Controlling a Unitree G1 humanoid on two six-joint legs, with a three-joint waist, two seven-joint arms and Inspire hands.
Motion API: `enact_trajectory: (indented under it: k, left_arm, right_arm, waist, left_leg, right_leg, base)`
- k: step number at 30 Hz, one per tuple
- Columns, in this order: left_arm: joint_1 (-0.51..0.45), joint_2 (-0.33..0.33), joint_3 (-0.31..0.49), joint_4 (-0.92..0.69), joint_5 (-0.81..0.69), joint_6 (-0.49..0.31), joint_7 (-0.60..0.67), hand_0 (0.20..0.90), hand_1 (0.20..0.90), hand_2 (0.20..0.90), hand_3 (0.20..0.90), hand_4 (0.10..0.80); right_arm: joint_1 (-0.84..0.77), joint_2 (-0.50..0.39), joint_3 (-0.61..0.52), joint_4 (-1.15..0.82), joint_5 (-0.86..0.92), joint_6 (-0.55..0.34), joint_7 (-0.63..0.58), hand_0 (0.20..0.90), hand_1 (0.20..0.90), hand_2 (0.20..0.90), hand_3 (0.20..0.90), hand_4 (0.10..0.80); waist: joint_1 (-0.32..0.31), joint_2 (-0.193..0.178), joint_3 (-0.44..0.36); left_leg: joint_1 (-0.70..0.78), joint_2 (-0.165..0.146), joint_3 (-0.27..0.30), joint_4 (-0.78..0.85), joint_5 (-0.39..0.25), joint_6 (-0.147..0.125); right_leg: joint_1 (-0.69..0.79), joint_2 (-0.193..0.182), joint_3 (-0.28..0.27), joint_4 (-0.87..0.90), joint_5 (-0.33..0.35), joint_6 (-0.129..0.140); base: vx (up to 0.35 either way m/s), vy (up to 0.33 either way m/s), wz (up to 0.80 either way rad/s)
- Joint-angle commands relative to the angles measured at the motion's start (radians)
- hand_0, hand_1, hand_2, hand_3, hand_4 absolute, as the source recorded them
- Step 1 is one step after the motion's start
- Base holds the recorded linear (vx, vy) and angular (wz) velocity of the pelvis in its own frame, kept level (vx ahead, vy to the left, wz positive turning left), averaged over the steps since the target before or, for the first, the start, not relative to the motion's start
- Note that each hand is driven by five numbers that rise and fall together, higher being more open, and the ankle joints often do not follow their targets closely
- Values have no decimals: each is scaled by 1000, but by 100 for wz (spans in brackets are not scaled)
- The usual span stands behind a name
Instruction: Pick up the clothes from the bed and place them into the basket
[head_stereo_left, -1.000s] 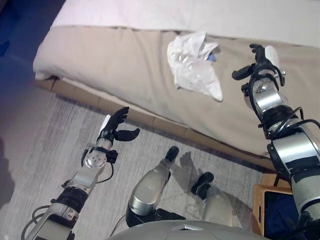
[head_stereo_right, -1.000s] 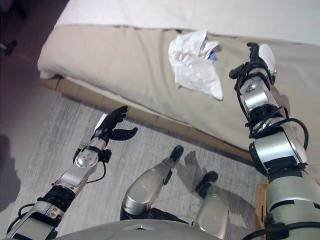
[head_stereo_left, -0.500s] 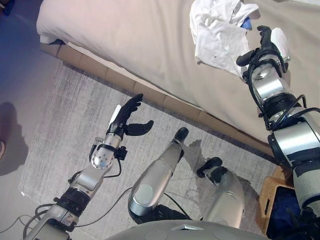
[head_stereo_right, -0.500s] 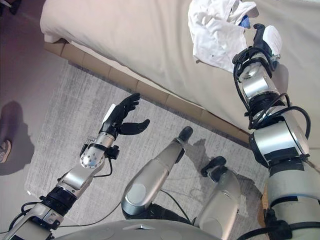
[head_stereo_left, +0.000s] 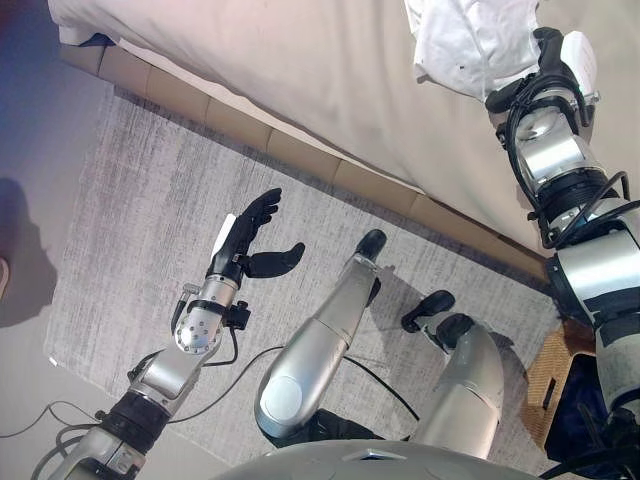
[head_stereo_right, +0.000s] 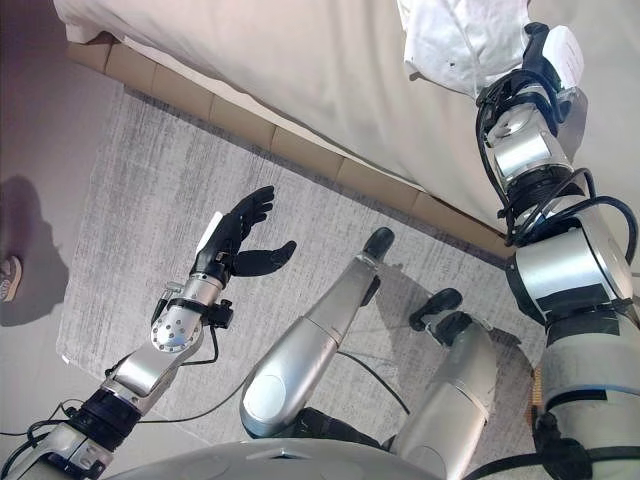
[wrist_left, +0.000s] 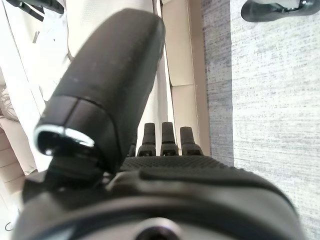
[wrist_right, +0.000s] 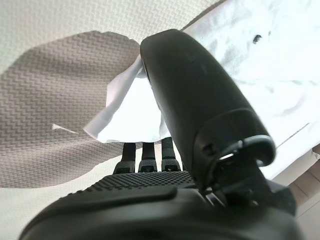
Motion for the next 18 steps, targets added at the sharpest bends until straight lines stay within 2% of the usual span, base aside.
enact_trajectory:
  k: [1,5,7,8,9,10,18]
  left_arm:
    - [7,26,39,-125,0,-113,50,900,900,900,900,800]
    - [9,23,43,-128,-2,-116,46,900,900,900,900,800]
    - [6,21,43,-126,-2,-116,55,900,900,900,900,800]
    - [6,22,44,-126,-3,-117,55,900,900,900,900,800]
    - [5,22,45,-126,-5,-119,57,900,900,900,900,800]
    - [3,21,46,-124,-4,-120,58,900,900,900,900,800]
    - [10,31,59,-124,14,-122,66,900,900,900,900,800]
  right_arm:
    - [-127,-86,96,-73,-2,-26,-20,900,900,900,900,800]
    - [-147,-81,109,-45,0,-11,1,900,900,900,900,800]
    - [-155,-75,110,-16,17,-20,3,811,811,811,796,696]
    - [-157,-73,109,-13,18,-21,-1,627,627,627,582,482]
    - [-158,-70,107,-8,24,-26,-11,552,552,552,494,394]
    - [-160,-63,102,0,29,-36,-26,300,300,300,200,100]
    - [-166,-46,96,10,34,-99,-54,300,300,300,200,100]
  waist:
    - [33,47,-33]
    - [38,55,-33]
    - [42,61,-33]
    - [43,63,-33]
    - [44,64,-33]
    - [46,67,-33]
    - [48,51,-33]
  left_leg:
    - [-17,26,111,117,-165,87]
    - [-55,21,124,143,-169,88]
    - [-68,17,125,156,-171,90]
    - [-71,17,126,157,-171,91]
    - [-74,17,128,159,-171,92]
    - [-79,15,131,164,-171,93]
    - [-14,29,129,113,-161,88]
  right_leg:
    - [-46,94,13,61,17,-46]
    - [-87,87,14,92,4,-51]
    - [-101,84,17,106,-1,-51]
    - [-103,83,17,108,-1,-51]
    - [-107,82,18,110,-1,-50]
    - [-111,80,18,115,-1,-49]
    - [-45,89,0,66,18,-38]
  base:
    - [0,0,0]
    - [-20,44,1]
    - [0,0,0]
    - [0,0,0]
    - [-4,2,4]
    - [-2,0,7]
    - [10,-9,6]
